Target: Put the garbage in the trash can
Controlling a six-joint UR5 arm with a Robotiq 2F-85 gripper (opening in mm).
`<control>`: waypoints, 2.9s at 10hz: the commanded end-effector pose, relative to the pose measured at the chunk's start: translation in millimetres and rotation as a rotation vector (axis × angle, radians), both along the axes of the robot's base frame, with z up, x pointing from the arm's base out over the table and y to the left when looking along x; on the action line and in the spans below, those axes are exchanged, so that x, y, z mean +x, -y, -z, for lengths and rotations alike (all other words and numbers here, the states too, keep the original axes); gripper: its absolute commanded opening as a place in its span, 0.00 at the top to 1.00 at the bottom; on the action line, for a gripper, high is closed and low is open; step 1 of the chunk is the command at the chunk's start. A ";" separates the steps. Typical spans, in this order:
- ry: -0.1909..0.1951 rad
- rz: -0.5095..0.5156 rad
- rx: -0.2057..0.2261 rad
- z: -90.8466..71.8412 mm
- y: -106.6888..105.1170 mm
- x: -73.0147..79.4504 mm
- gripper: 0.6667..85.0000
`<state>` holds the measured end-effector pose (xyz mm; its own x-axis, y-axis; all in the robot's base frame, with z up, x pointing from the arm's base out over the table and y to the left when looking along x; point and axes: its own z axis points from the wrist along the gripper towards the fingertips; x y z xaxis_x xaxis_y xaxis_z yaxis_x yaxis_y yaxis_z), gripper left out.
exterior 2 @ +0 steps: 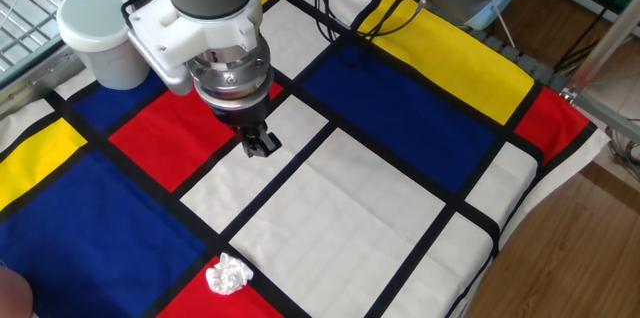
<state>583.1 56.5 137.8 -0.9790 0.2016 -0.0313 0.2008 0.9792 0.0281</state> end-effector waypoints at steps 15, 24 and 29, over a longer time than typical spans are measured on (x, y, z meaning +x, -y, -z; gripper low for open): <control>0.035 -0.087 0.129 -4.8 -33.6 7.0 0.94; -0.042 -0.179 0.104 9.5 -74.9 53.3 0.72; -0.015 -0.258 0.084 31.9 -66.2 113.8 0.71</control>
